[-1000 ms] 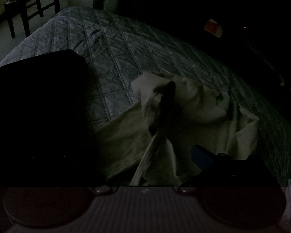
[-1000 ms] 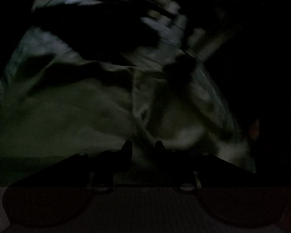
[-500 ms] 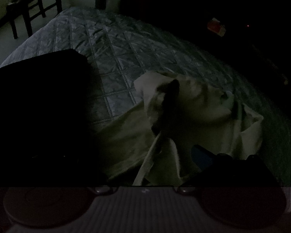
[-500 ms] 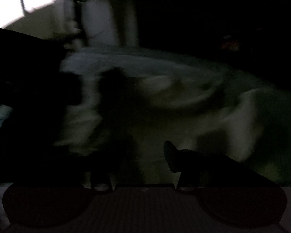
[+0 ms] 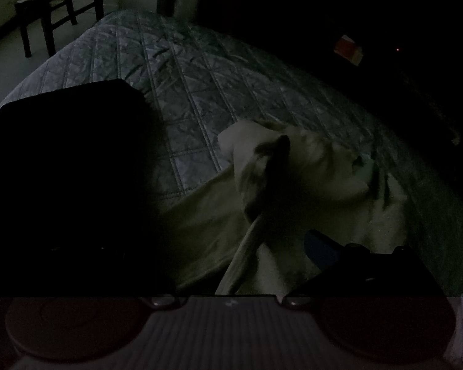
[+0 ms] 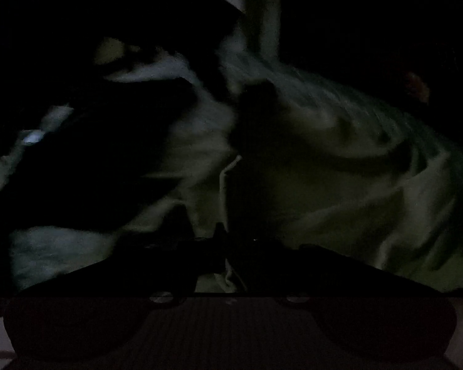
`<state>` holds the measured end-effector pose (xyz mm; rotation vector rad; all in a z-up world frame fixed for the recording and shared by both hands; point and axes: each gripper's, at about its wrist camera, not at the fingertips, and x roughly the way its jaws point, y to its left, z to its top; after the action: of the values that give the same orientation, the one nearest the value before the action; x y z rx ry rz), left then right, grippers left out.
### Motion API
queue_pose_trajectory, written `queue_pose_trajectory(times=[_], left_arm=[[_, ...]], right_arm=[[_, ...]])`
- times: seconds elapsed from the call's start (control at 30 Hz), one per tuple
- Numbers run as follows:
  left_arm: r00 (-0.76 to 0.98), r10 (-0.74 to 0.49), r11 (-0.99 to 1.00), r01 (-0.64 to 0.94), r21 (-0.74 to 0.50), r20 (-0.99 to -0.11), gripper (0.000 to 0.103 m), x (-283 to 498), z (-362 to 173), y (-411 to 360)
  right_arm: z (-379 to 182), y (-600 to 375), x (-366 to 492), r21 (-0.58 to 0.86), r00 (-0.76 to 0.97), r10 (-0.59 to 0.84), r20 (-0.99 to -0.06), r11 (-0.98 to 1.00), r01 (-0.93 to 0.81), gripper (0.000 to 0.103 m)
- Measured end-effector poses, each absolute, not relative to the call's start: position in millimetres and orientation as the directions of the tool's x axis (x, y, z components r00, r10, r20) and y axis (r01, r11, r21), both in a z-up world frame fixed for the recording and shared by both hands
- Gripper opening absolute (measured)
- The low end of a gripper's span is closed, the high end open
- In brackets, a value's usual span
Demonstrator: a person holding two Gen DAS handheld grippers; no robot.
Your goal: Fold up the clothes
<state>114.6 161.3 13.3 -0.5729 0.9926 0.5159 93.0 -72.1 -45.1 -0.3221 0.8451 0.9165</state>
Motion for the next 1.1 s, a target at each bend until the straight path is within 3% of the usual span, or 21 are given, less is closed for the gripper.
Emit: queue_pose_trajectory(times=[0.03,0.17,0.3,0.37,0.43,0.5,0.6,0.77,0.83,0.9,1.0,1.1], left_arm=[[0.451,0.142,0.739,-0.64,-0.209,-0.881,0.102,115,13,162],[0.449,0.145,0.736,-0.644,-0.207,-0.882,0.102,115,13,162],[0.447,0.145,0.738,-0.643,-0.204,-0.883,0.102,116,13,161],[0.448,0.149,0.739,-0.643,-0.202,-0.882,0.102,117,14,161],[0.447,0.152,0.738,-0.644,-0.2,-0.882,0.102,116,13,161],[0.443,0.158,0.735,-0.65,-0.195,-0.882,0.102,116,13,162],[0.444,0.165,0.712,-0.672,-0.205,-0.881,0.102,114,14,171],[0.446,0.169,0.692,-0.689,-0.216,-0.879,0.102,112,16,179],[0.445,0.166,0.697,-0.684,-0.215,-0.88,0.102,112,16,178],[0.446,0.163,0.701,-0.68,-0.215,-0.88,0.102,112,15,177],[0.448,0.157,0.7,-0.679,-0.221,-0.88,0.102,111,16,178],[0.45,0.151,0.702,-0.676,-0.225,-0.88,0.102,112,16,178]], right_arm=[[-44,-73,86,0.094,0.309,0.572,-0.76,0.567,-0.819,0.007],[-38,-77,60,0.083,0.244,0.593,-0.768,0.469,-0.879,0.044],[-29,-95,57,0.151,0.251,0.645,-0.722,0.501,-0.852,0.055],[-22,-108,65,0.222,0.302,0.682,-0.666,0.568,-0.793,0.07],[-22,-110,74,0.236,0.366,0.682,-0.633,0.621,-0.748,0.067],[-26,-95,77,0.169,0.398,0.651,-0.647,0.631,-0.758,0.057],[-32,-69,65,0.034,0.375,0.647,-0.664,0.527,-0.849,0.054],[-39,-45,46,-0.033,0.297,0.665,-0.685,0.379,-0.925,0.065],[-51,-39,41,-0.1,0.315,0.638,-0.703,0.35,-0.931,0.064],[-58,-39,41,-0.164,0.374,0.61,-0.698,0.372,-0.914,0.054],[-54,-49,48,-0.187,0.434,0.595,-0.676,0.431,-0.883,0.012],[-38,-65,52,-0.177,0.433,0.62,-0.654,0.431,-0.885,0.009]])
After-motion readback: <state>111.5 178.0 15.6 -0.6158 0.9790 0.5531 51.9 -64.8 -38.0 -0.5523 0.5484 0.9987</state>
